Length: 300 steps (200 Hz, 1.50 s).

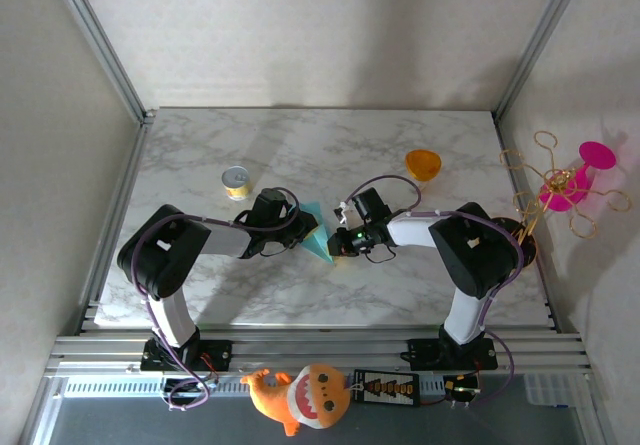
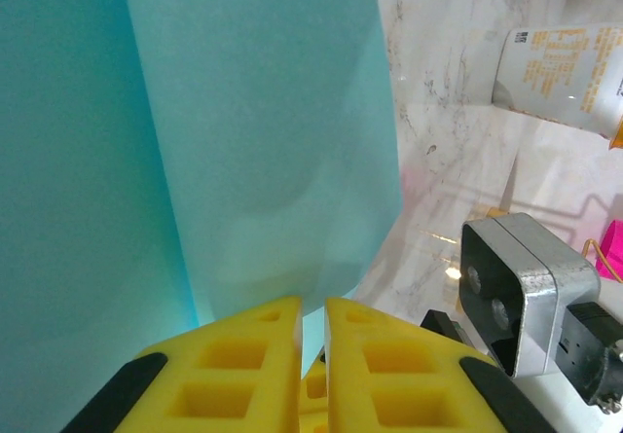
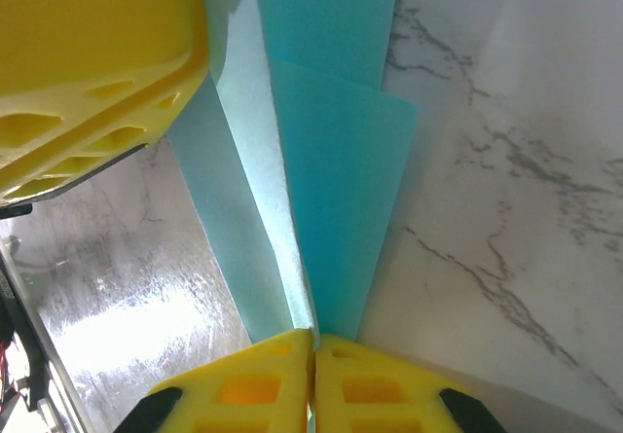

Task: Fold a paper plane with a square sheet of paper (pick it up from the middle)
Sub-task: Fourth fold the wing at the center of the table.

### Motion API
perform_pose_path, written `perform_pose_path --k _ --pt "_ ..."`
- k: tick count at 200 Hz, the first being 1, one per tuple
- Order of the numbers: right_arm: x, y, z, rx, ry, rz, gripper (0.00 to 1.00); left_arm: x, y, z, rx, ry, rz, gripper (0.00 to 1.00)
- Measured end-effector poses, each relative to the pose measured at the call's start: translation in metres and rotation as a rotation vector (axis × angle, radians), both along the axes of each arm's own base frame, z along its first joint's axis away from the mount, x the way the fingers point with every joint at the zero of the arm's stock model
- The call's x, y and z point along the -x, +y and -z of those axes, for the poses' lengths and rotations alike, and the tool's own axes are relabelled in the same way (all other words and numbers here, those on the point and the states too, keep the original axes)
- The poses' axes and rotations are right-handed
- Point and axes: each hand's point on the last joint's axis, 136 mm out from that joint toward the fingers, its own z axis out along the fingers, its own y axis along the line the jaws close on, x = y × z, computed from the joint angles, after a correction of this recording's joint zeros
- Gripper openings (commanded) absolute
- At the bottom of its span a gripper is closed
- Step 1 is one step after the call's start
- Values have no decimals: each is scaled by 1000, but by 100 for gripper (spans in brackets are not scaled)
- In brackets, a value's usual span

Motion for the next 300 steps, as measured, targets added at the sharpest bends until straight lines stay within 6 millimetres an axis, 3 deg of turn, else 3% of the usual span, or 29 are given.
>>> perform_pose_path --k 300 --pt "0 0 1 22 38 1 15 1 1 21 -19 35 0 13"
